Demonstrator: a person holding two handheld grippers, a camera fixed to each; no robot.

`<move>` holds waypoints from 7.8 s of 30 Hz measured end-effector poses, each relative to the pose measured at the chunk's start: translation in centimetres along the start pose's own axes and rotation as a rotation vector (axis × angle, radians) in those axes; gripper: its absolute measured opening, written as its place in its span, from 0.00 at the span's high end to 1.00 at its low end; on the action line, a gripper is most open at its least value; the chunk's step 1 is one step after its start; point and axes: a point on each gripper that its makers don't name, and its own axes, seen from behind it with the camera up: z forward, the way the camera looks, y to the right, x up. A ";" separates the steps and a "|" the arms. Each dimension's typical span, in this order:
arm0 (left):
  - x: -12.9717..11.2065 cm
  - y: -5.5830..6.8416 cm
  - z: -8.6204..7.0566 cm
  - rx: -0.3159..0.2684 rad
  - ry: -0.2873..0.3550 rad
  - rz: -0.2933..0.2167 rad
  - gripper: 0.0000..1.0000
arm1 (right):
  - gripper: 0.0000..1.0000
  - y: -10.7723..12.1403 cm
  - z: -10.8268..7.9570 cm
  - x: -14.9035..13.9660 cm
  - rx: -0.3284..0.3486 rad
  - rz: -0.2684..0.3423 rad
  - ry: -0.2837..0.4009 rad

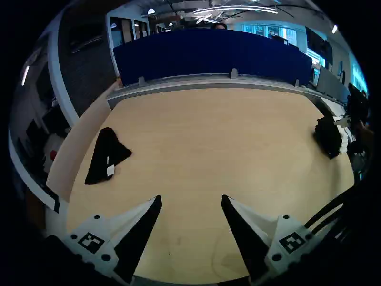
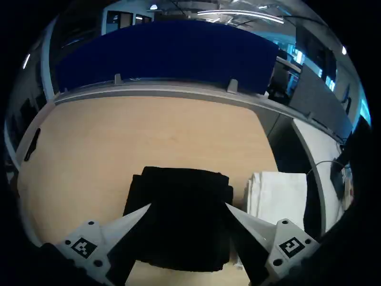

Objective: Fold towel

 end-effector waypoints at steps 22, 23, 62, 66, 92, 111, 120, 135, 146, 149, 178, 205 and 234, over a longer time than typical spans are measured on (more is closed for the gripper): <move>-0.8 -0.7 -1.0 0.044 -0.009 -0.011 0.07 | 0.00 0.8 4.3 -0.9 -0.008 0.026 -0.051; -0.7 -0.7 -1.0 0.044 -0.009 -0.011 0.07 | 0.00 0.8 4.3 -0.8 -0.009 0.027 -0.048; 5.4 -0.3 1.9 -0.045 0.181 -0.022 0.07 | 0.00 -6.6 -11.9 8.7 -0.126 0.113 0.613; 7.4 -0.3 2.0 -0.047 0.246 -0.035 0.07 | 0.00 -7.6 -13.1 9.5 -0.124 0.109 0.670; 18.4 -1.2 0.1 -0.052 0.618 -0.109 0.07 | 0.00 -16.2 -15.7 12.6 -0.085 0.100 0.736; 19.6 -0.8 -0.4 -0.065 0.708 -0.106 0.07 | 0.00 -21.0 -15.8 13.3 -0.029 0.106 0.718; 19.4 -1.3 -0.4 -0.041 0.750 -0.097 0.07 | 0.00 -22.1 -16.9 14.2 -0.020 0.098 0.722; 15.2 -2.4 2.9 0.003 0.782 -0.074 0.07 | 0.00 -23.6 -17.0 14.2 -0.046 0.103 0.714; 12.0 -1.5 5.9 0.007 0.807 -0.050 0.07 | 0.00 -25.1 -16.5 13.8 -0.048 0.089 0.730; 11.2 -1.5 6.6 0.005 0.810 -0.057 0.07 | 0.00 -25.3 -16.1 13.5 -0.046 0.086 0.735; 7.4 -1.9 11.5 0.006 0.811 -0.089 0.07 | 0.00 -27.7 -14.1 12.7 -0.022 0.056 0.738; 7.4 -1.7 11.6 0.010 0.792 -0.090 0.07 | 0.00 -22.4 -13.7 12.8 -0.077 0.070 0.790; 7.5 -1.8 11.8 0.010 0.792 -0.090 0.07 | 0.00 -19.5 -5.0 4.5 -0.046 0.162 0.801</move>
